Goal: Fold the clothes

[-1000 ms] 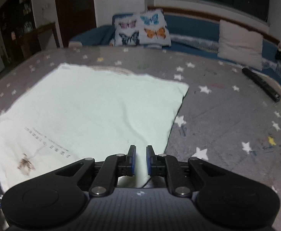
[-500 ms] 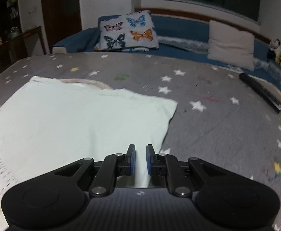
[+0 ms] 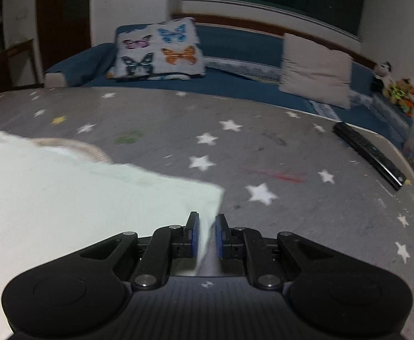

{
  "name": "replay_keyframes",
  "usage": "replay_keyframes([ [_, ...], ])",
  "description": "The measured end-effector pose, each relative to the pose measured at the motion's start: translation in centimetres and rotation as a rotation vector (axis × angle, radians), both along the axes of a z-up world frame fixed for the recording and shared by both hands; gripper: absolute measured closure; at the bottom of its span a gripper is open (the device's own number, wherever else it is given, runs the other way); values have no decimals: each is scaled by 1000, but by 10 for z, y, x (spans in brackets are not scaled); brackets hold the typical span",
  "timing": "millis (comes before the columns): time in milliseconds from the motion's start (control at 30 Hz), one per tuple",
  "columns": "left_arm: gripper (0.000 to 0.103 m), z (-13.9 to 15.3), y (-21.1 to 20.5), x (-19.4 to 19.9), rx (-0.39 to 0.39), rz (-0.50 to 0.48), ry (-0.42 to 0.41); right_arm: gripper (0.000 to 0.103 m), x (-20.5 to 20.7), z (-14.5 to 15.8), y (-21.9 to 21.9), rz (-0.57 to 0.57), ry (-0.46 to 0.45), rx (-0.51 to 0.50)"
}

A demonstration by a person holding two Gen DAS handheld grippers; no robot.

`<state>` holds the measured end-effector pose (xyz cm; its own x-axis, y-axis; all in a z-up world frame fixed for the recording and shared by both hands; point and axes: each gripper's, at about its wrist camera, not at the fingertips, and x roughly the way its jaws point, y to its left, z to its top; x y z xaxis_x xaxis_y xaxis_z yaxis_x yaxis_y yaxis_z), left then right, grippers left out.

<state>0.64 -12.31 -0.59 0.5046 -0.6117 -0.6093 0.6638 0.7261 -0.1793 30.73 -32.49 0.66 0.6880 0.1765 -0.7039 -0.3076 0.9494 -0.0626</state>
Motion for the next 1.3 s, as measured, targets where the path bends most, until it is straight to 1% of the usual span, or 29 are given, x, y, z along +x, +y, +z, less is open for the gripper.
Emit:
replay_keyframes([
  [67, 28, 0, 0, 2, -3, 1, 3, 89, 3, 2, -3, 4, 8, 10],
  [167, 27, -1, 0, 5, -7, -2, 6, 89, -8, 9, -1, 38, -23, 9],
  [233, 27, -2, 1, 6, -7, -6, 8, 89, -19, 15, -1, 95, 5, 61],
  [400, 27, 0, 0, 7, -8, 1, 11, 88, -47, 15, 10, 227, 60, 26],
  [433, 27, 0, 0, 7, -9, 6, 13, 88, -54, 13, 12, 248, 66, 1],
  [500, 27, 1, 0, 8, -8, 18, 17, 88, -64, 11, 14, 257, 73, -33],
  [567, 26, 3, 1, 7, -6, 32, 14, 83, -72, 13, 12, 255, 83, -29],
  [633, 26, 6, 2, 6, -3, 45, 1, 80, -88, 22, 5, 258, 82, -21],
  [833, 26, 12, 11, -1, 11, 107, -43, 79, -152, 49, -12, 300, 64, 12],
  [967, 27, 13, 15, -4, 26, 142, -59, 79, -210, 61, -20, 359, 71, 42],
  [1067, 27, 13, 18, -6, 41, 167, -61, 79, -248, 63, -18, 403, 67, 47],
  [1133, 28, 12, 19, -8, 51, 184, -62, 79, -265, 61, -16, 420, 61, 53],
  [1200, 31, 12, 22, -10, 62, 200, -63, 79, -271, 55, -14, 422, 69, 56],
  [1300, 33, 16, 31, -17, 72, 231, -81, 79, -271, 40, -12, 395, 88, 40],
])
